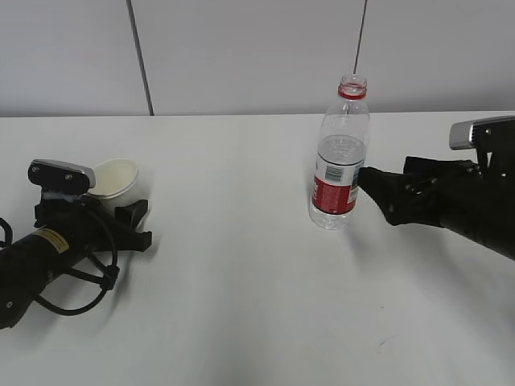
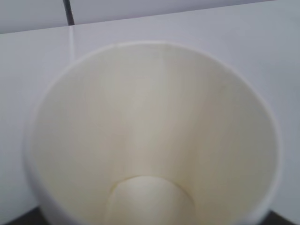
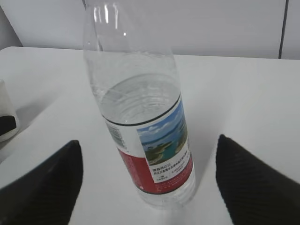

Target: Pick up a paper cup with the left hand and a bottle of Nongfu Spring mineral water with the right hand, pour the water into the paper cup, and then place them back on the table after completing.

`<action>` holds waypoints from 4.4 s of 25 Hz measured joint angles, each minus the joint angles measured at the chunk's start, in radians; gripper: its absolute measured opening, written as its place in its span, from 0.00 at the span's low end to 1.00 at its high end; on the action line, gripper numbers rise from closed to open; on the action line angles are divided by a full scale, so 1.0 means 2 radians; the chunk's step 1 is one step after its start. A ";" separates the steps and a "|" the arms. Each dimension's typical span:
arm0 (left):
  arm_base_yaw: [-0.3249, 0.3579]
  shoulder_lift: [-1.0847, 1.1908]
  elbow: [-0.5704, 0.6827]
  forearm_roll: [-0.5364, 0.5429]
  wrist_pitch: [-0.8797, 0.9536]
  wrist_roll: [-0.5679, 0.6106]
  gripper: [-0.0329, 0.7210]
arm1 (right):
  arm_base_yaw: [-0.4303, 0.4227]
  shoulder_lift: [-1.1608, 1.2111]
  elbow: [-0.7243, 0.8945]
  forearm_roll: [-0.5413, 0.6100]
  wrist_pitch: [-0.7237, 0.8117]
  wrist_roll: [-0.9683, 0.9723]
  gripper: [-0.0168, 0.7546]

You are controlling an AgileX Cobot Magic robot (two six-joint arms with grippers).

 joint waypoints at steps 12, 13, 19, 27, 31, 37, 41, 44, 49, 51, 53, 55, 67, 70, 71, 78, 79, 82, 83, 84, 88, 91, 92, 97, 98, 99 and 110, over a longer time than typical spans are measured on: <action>0.000 0.000 0.000 0.001 0.000 0.000 0.52 | 0.002 0.107 -0.084 -0.017 -0.035 0.000 0.88; 0.000 0.000 0.000 0.001 0.000 0.000 0.52 | 0.003 0.115 -0.092 -0.023 -0.038 0.001 0.88; 0.000 0.000 0.000 0.002 -0.001 0.000 0.52 | 0.021 0.166 -0.140 -0.035 -0.039 0.002 0.88; 0.000 0.000 0.000 0.003 -0.001 0.000 0.52 | 0.031 0.198 -0.183 -0.037 -0.045 0.002 0.88; 0.000 0.000 0.000 0.005 -0.001 0.000 0.52 | 0.031 0.199 -0.194 -0.038 -0.043 0.002 0.87; 0.000 0.000 0.000 0.027 -0.001 0.000 0.52 | 0.031 0.199 -0.196 -0.038 -0.041 0.002 0.73; 0.000 0.000 0.000 0.037 -0.001 0.000 0.52 | 0.031 0.199 -0.196 -0.040 -0.041 0.002 0.63; 0.000 0.000 0.000 0.069 -0.001 -0.004 0.52 | 0.031 0.199 -0.196 -0.040 -0.041 0.002 0.59; 0.000 -0.001 0.000 0.143 -0.002 -0.048 0.52 | 0.031 0.199 -0.196 -0.036 -0.040 0.002 0.58; -0.005 -0.002 0.000 0.167 -0.001 -0.059 0.52 | 0.031 0.199 -0.196 -0.036 -0.040 -0.001 0.58; -0.016 -0.004 0.000 0.181 0.001 -0.063 0.52 | 0.031 0.199 -0.196 -0.038 -0.039 -0.021 0.58; -0.032 -0.008 0.000 0.189 0.003 -0.065 0.52 | 0.031 0.199 -0.196 -0.039 -0.034 -0.043 0.58; -0.116 -0.012 -0.022 0.189 0.003 -0.077 0.51 | 0.032 0.158 -0.198 -0.052 0.050 -0.153 0.58; -0.129 -0.012 -0.026 0.189 0.003 -0.086 0.51 | 0.032 0.154 -0.198 -0.055 0.060 -0.201 0.58; -0.132 -0.012 -0.027 0.190 0.003 -0.087 0.51 | 0.032 0.154 -0.198 -0.056 0.060 -0.219 0.58; -0.144 -0.012 -0.028 0.190 0.003 -0.090 0.51 | 0.032 0.154 -0.198 -0.038 0.052 -0.345 0.58; -0.146 -0.012 -0.028 0.190 0.003 -0.090 0.51 | 0.032 0.154 -0.198 -0.037 0.051 -0.360 0.58; -0.147 -0.012 -0.028 0.190 0.003 -0.090 0.51 | 0.032 0.154 -0.198 -0.035 0.051 -0.398 0.57; -0.148 -0.012 -0.030 0.190 0.004 -0.090 0.51 | 0.032 0.154 -0.198 -0.035 0.051 -0.410 0.57; -0.147 -0.012 -0.032 0.191 0.004 -0.090 0.51 | 0.032 0.154 -0.198 -0.034 0.050 -0.421 0.57; -0.148 -0.012 -0.046 0.194 0.004 -0.090 0.51 | 0.032 0.154 -0.198 -0.032 0.049 -0.457 0.57; -0.148 -0.006 -0.055 0.199 0.003 -0.090 0.51 | 0.032 0.154 -0.198 -0.025 0.043 -0.485 0.57; -0.148 -0.004 -0.056 0.201 0.004 -0.090 0.51 | 0.032 0.154 -0.198 -0.022 0.041 -0.492 0.57; -0.148 -0.001 -0.057 0.203 0.005 -0.090 0.51 | 0.032 0.154 -0.201 -0.019 0.040 -0.519 0.57; -0.148 -0.001 -0.057 0.203 0.005 -0.090 0.51 | 0.032 0.154 -0.203 -0.019 0.040 -0.525 0.57; -0.148 -0.001 -0.057 0.203 0.005 -0.090 0.51 | 0.032 0.154 -0.204 -0.019 0.040 -0.530 0.57; -0.148 -0.001 -0.057 0.207 0.005 -0.090 0.51 | 0.032 0.154 -0.207 -0.003 0.034 -0.602 0.57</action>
